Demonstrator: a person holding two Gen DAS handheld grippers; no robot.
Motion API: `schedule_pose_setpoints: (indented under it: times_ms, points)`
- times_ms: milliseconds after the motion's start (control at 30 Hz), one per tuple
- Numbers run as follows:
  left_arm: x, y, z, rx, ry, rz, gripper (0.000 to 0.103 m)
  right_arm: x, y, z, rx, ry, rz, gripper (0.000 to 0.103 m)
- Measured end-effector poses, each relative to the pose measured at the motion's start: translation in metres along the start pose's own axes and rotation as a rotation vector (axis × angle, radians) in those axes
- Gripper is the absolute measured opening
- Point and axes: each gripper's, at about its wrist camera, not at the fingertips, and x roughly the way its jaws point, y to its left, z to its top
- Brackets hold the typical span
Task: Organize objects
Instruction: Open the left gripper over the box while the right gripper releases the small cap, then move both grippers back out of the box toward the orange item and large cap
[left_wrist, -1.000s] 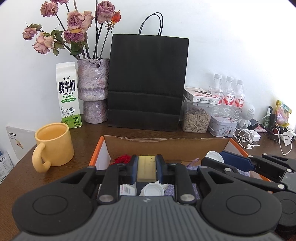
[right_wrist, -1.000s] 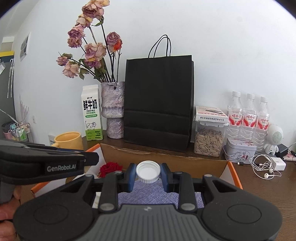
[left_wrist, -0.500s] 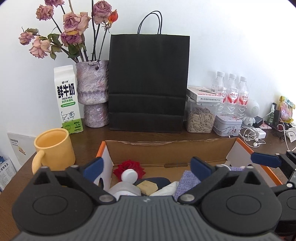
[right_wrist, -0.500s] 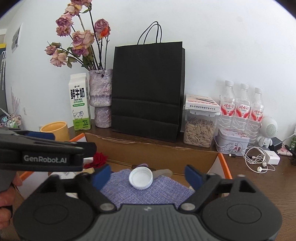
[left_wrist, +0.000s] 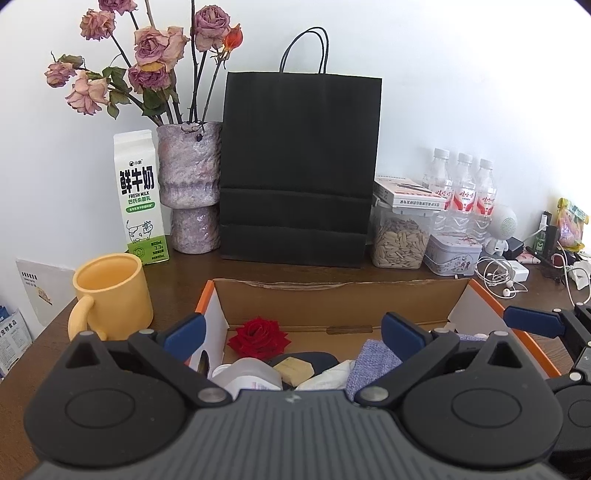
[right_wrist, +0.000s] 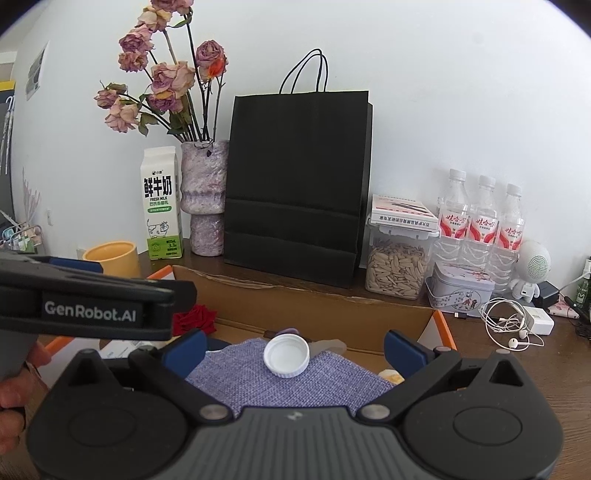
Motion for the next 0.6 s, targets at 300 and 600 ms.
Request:
schedule_pose_setpoints:
  times_ms: [300, 600]
  points:
    - [-0.033, 0.014, -0.015, -0.027, -0.002, 0.020, 0.103, -0.029, 0.016, -0.009, -0.025, -0.012, -0.009, 0.103]
    - [-0.077, 0.038, -0.038, -0.037, 0.024, 0.072, 0.103, -0.073, 0.035, -0.030, -0.015, 0.002, -0.005, 0.103]
